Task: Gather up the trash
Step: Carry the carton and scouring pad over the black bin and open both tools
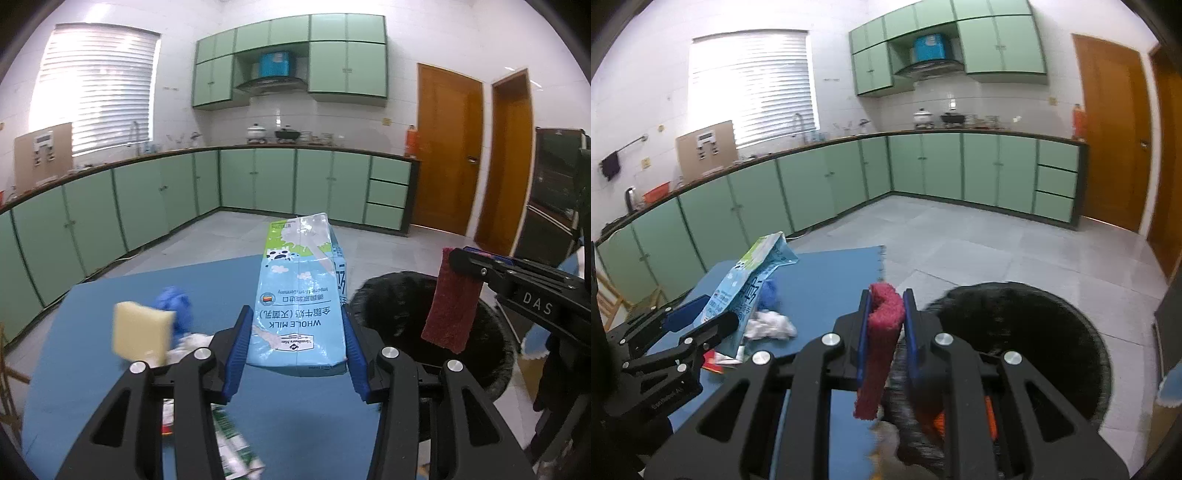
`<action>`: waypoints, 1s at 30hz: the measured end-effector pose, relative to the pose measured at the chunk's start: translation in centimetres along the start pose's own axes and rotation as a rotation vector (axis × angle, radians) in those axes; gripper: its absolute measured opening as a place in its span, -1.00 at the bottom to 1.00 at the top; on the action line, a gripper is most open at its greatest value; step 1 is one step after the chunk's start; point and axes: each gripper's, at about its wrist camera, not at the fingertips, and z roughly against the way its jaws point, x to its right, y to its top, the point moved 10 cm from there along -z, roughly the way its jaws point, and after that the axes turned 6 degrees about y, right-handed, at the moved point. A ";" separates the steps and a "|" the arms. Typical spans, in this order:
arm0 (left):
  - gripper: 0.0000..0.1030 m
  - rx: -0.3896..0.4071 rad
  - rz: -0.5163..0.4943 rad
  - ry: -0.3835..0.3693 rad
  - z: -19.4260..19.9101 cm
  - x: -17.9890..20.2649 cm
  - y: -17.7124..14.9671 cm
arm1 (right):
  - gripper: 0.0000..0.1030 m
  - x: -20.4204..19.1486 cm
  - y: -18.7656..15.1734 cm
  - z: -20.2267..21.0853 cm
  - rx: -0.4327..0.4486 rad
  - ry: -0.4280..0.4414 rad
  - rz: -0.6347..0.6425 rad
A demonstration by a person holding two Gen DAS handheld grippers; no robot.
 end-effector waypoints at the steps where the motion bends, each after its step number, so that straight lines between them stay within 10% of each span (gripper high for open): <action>1: -0.10 -0.002 -0.004 -0.017 -0.4 1.0 0.1 | -0.70 1.3 -0.2 0.4 0.003 -0.019 -0.007; 24: -0.10 -0.092 -0.087 -0.215 -9.7 17.1 -1.5 | -0.69 18.3 -6.1 0.1 -0.042 -0.219 -0.146; 30: 0.05 -0.130 -0.094 -0.240 -11.2 17.9 -1.9 | -0.30 20.1 -7.6 -0.9 -0.075 -0.259 -0.157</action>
